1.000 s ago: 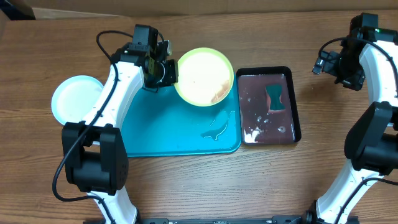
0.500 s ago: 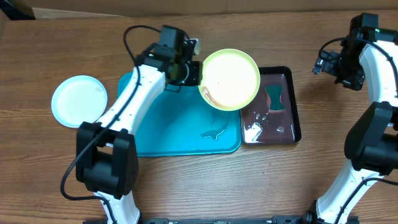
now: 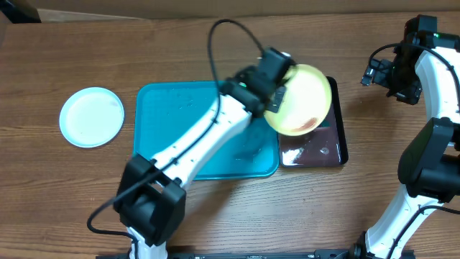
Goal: Clean dirty plates on tray and stack at the side
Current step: 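Lift the yellow plate by its rim with the left gripper and tilt it, then hold the yellow plate tilted over the black tray to drain it, then swing the yellow plate leftward and lower it onto the stacked plates, then release the yellow plate and raise the left gripper off the stack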
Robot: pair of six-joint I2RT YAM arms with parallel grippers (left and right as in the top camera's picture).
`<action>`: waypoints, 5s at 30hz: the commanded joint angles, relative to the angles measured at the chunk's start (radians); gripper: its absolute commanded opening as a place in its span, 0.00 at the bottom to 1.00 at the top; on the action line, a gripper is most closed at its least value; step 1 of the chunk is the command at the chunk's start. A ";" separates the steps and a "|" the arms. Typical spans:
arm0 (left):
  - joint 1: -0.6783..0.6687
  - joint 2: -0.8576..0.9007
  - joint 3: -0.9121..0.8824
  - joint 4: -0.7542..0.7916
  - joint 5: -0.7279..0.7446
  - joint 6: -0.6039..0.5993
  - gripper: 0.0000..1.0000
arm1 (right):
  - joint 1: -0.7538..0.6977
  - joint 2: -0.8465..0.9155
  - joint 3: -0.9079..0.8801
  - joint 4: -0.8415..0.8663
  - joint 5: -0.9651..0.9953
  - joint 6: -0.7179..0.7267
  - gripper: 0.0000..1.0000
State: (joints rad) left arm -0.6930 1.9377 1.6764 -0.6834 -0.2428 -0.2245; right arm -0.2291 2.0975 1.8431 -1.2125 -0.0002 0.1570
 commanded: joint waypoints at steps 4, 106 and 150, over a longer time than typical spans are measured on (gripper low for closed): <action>-0.159 -0.023 0.082 0.025 -0.534 0.098 0.04 | -0.004 -0.021 0.014 0.005 -0.001 0.008 1.00; 1.128 -0.022 0.073 -0.466 0.397 -0.230 0.04 | -0.004 -0.021 0.014 0.005 -0.001 0.008 1.00; 1.325 -0.013 -0.137 -0.260 0.241 -0.295 0.14 | -0.004 -0.021 0.014 0.005 -0.001 0.008 1.00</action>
State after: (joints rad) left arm 0.6346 1.9377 1.5448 -0.9497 -0.0269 -0.5072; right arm -0.2291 2.0975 1.8431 -1.2121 -0.0006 0.1570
